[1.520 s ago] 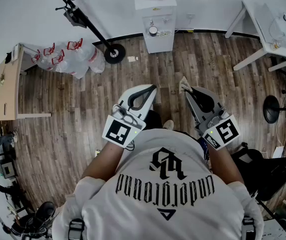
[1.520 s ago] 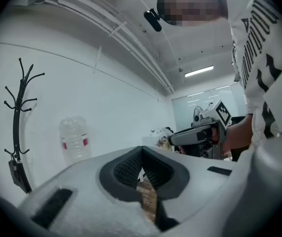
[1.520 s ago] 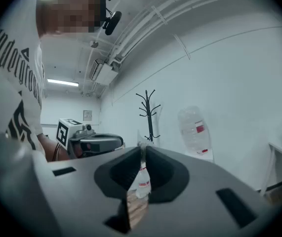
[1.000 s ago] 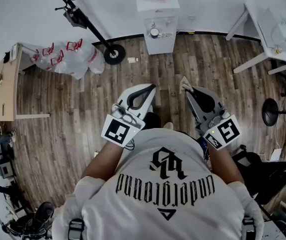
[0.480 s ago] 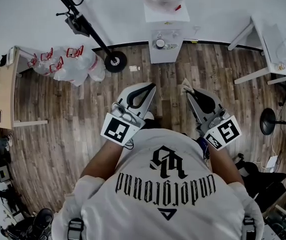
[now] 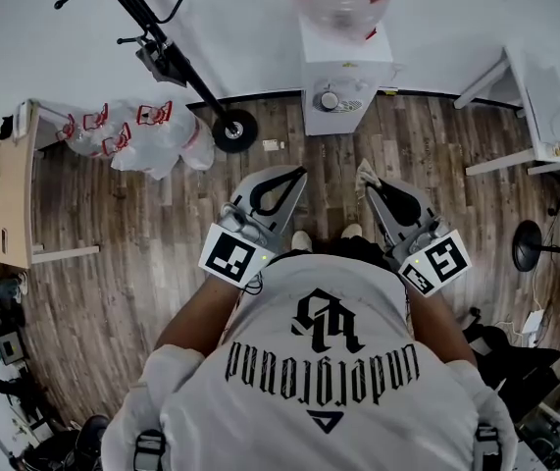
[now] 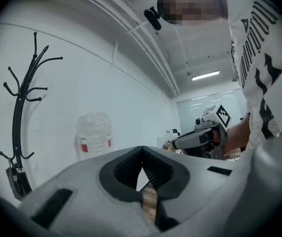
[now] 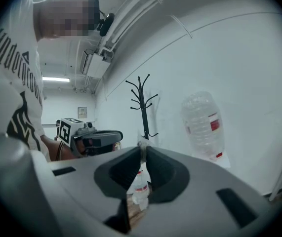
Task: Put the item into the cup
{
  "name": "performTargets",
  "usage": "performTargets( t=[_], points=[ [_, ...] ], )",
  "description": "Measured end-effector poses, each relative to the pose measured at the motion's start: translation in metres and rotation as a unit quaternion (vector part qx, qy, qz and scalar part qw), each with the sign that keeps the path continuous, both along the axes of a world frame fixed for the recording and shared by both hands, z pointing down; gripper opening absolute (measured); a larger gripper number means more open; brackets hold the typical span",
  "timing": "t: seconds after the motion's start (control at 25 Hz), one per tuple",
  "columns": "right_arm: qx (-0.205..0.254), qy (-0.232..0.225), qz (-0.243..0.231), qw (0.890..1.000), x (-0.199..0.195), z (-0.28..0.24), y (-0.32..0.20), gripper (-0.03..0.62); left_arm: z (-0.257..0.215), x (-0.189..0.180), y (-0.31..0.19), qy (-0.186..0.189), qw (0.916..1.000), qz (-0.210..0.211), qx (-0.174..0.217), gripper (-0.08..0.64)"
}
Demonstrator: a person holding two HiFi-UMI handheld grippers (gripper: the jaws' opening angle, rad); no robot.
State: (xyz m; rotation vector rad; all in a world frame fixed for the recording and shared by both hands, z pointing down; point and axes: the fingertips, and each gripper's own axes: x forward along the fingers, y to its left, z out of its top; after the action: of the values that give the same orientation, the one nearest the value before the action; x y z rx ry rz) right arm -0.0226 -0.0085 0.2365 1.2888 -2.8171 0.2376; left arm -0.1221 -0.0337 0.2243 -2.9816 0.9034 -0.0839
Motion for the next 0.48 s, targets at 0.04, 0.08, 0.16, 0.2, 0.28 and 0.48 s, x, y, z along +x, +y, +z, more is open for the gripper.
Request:
performTargets(
  t=[0.04, 0.08, 0.16, 0.2, 0.28, 0.48],
  points=[
    [-0.001, 0.001, -0.001, 1.0, -0.001, 0.001, -0.005, 0.042, 0.002, -0.001, -0.005, 0.0, 1.0, -0.001, -0.002, 0.008],
    [-0.002, 0.002, -0.002, 1.0, -0.002, 0.002, -0.011, 0.042, 0.003, -0.001, -0.009, 0.001, 1.0, -0.002, -0.003, 0.008],
    [-0.002, 0.005, -0.003, 1.0, -0.002, 0.004, -0.021, 0.042, 0.005, -0.001, -0.018, 0.002, 1.0, -0.005, -0.004, 0.008],
    [-0.002, 0.006, -0.005, 1.0, -0.002, 0.005, -0.026, 0.042, 0.006, 0.0, -0.022, 0.002, 1.0, -0.006, -0.005, 0.008],
    [-0.001, 0.008, -0.007, 1.0, 0.001, 0.008, -0.039, 0.043, 0.008, 0.002, -0.033, 0.001, 0.9999, -0.011, -0.007, 0.008],
    [-0.008, 0.014, -0.019, 1.0, 0.016, 0.02, -0.077, 0.043, 0.016, 0.008, -0.064, -0.006, 0.9993, -0.035, -0.013, 0.008]
  ],
)
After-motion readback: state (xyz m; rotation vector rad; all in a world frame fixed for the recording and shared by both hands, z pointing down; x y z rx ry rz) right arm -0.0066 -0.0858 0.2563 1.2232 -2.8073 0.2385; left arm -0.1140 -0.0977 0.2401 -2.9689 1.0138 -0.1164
